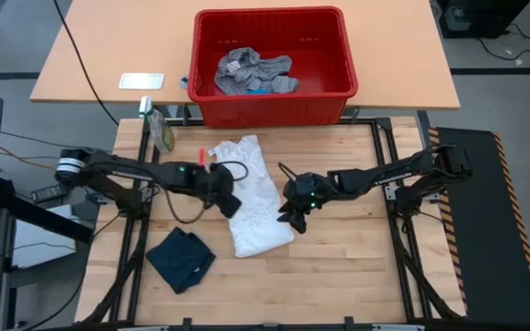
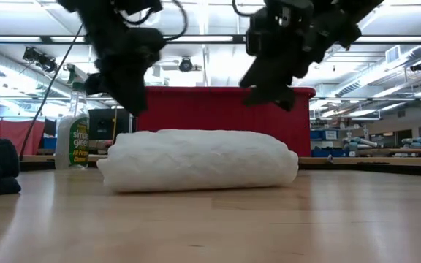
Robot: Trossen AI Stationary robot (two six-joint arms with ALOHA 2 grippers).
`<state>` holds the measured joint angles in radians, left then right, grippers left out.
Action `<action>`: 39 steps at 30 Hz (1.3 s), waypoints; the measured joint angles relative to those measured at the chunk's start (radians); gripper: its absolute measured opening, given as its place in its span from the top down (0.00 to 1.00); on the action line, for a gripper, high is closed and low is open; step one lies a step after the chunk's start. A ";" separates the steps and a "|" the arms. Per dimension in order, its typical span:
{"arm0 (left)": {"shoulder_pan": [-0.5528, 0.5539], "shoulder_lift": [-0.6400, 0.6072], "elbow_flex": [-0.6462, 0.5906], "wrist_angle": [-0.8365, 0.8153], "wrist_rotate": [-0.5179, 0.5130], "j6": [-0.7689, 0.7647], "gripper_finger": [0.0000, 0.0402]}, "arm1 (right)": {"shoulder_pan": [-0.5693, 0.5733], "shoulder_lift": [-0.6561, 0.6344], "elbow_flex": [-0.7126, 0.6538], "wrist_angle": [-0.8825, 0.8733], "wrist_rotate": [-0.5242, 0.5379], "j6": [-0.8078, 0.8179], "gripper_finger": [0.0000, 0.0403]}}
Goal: Fold laundry
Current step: Fold the white dress
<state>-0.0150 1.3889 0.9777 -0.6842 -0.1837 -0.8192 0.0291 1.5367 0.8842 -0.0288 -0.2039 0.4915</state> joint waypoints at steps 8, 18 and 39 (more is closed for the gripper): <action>0.042 -0.133 -0.062 0.068 0.043 0.149 0.71 | 0.009 -0.009 -0.001 0.031 -0.002 -0.098 0.59; 0.010 -0.152 -0.061 0.281 0.051 0.112 0.71 | -0.096 0.149 0.009 0.139 -0.029 -0.220 0.65; -0.453 0.217 0.100 0.502 -0.085 -0.094 0.71 | 0.057 0.034 -0.010 0.095 -0.109 -0.451 0.62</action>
<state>-0.4676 1.6061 1.0780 -0.1822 -0.2688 -0.9131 0.0862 1.5707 0.8738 0.0661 -0.3133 0.0407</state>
